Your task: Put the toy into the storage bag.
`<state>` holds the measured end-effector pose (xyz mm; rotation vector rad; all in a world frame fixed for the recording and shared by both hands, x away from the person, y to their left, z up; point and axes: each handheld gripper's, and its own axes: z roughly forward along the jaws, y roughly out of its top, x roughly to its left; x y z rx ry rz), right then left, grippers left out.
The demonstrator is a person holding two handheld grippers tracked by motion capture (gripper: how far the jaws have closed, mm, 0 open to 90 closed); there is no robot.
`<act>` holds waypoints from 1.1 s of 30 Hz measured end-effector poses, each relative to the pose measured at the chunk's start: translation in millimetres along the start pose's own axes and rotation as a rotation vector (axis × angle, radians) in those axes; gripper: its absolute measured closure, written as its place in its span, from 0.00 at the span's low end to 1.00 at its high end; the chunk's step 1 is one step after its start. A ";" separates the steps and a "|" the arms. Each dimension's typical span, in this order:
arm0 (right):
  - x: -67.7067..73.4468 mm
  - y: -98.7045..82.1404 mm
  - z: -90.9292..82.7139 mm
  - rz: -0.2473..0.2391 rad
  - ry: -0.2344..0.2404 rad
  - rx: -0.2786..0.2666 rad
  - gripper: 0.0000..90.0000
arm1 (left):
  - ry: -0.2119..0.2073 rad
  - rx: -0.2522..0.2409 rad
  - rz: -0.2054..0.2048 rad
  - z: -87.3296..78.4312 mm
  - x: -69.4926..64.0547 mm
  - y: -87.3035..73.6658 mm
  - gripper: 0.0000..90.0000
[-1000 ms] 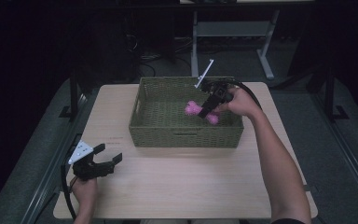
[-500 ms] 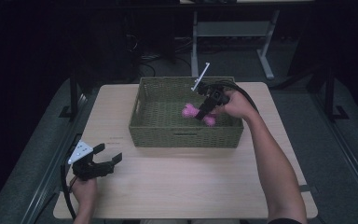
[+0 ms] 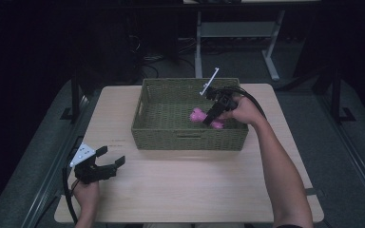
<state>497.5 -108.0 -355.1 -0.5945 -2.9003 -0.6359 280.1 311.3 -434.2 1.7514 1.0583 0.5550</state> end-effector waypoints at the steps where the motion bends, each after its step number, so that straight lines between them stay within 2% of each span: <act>1: 0.0 0.0 0.0 0.000 0.000 0.000 0.64 | 0.000 0.000 0.000 0.0 0.0 0.0 0.15; 5: -0.6 -1.3 8.6 0.009 0.000 0.032 0.64 | 0.002 0.000 0.001 -0.5 0.2 0.0 0.15; 15: -1.4 -1.7 18.1 0.013 0.022 0.028 0.64 | 0.002 -0.002 0.000 -0.7 0.7 0.0 0.15; 21: -2.7 -4.3 16.5 0.035 0.035 0.013 0.63 | 0.002 -0.003 -0.002 -0.5 0.2 0.0 0.15; 25: -2.7 -4.8 11.7 0.041 0.042 -0.016 0.63 | 0.002 -0.002 -0.002 -0.4 0.0 0.0 0.15; 33: 2.4 -11.2 -1.4 0.050 0.020 -0.046 0.60 | 0.001 -0.002 0.000 -0.2 -1.0 0.2 0.15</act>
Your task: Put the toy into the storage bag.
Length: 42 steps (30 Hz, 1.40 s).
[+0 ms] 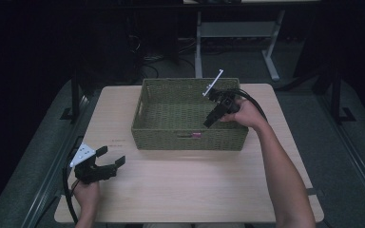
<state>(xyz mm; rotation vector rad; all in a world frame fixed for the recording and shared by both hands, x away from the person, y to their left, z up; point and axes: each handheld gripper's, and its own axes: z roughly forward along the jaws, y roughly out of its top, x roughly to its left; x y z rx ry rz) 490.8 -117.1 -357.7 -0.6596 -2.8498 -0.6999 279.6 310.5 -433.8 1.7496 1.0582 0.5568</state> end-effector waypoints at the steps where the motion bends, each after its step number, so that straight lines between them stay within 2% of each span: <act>1: 0.5 -1.2 -1.5 0.003 0.000 -0.001 0.60 | -0.001 -0.001 0.000 0.2 -0.2 0.0 0.15; 12: 7.0 -9.7 -15.7 0.025 -0.015 -0.037 0.50 | 0.001 0.002 0.005 1.7 -0.7 0.2 0.15; 15: 10.3 -12.9 -22.3 0.030 -0.037 -0.067 0.46 | -0.002 -0.002 0.002 1.9 -0.7 0.5 0.15; 20: 14.4 -15.1 -33.2 0.033 -0.045 -0.098 0.45 | -0.002 0.001 0.003 2.1 -0.9 0.6 0.15; 35: 32.6 -30.3 -60.5 0.039 -0.088 -0.125 0.41 | -0.001 0.005 0.002 2.6 -1.5 0.0 0.15; 42: 40.6 -38.0 -67.8 0.035 -0.099 -0.132 0.40 | -0.004 0.009 0.007 3.4 -2.8 -0.1 0.15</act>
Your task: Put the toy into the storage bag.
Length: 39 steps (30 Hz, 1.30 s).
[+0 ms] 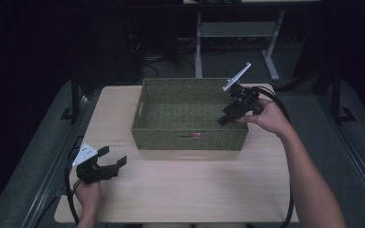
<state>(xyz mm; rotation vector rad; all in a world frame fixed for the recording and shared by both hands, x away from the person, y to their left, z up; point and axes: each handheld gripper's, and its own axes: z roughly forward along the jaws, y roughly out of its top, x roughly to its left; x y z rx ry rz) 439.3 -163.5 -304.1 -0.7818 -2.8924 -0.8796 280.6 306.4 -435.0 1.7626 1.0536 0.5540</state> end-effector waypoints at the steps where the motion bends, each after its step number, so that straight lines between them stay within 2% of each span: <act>1: 1.6 -0.7 -1.1 -0.005 -0.002 -0.005 0.40 | 0.001 0.001 -0.002 0.3 -0.2 -0.1 0.15; 24: 29.7 -25.7 -8.9 -0.046 -0.007 -0.019 0.37 | 0.000 0.004 0.004 0.9 -1.6 0.0 0.15; 39: 36.1 -48.8 -7.9 -0.025 -0.015 -0.025 0.37 | 0.002 0.006 0.009 1.4 -2.7 0.4 0.15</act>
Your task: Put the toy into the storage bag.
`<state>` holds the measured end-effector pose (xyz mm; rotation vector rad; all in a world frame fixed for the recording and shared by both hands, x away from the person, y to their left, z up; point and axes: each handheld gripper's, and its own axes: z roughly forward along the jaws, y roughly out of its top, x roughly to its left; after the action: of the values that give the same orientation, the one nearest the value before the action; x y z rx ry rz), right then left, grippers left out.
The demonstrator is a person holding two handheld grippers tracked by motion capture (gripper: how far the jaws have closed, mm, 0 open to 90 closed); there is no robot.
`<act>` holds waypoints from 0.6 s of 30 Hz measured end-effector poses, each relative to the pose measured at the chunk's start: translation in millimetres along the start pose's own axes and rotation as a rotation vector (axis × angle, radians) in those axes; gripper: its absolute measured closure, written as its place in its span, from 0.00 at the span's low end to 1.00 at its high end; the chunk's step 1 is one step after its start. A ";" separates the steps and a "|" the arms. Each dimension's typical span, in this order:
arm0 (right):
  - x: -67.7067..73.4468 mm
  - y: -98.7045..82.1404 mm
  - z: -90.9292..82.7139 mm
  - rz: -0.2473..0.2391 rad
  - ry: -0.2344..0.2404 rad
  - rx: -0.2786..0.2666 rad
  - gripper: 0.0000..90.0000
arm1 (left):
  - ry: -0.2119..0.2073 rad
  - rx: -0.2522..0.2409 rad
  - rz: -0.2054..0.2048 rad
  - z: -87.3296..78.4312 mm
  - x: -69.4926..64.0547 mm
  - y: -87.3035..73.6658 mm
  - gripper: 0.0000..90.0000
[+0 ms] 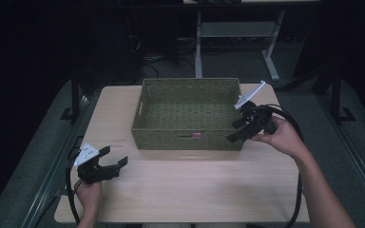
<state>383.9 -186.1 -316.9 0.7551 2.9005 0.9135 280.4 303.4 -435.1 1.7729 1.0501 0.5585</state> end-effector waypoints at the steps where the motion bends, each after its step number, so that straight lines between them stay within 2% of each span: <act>1: 0.5 -1.8 0.8 0.001 -0.001 0.001 0.36 | 0.000 0.000 0.000 0.0 0.0 0.0 0.15; 18: 4.0 -32.8 7.8 0.028 0.004 -0.001 0.34 | 0.001 0.003 0.002 0.0 -0.2 -0.1 0.15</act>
<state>366.9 -203.5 -340.7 0.7971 2.8998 0.9201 280.3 303.2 -435.2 1.7764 1.0499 0.5595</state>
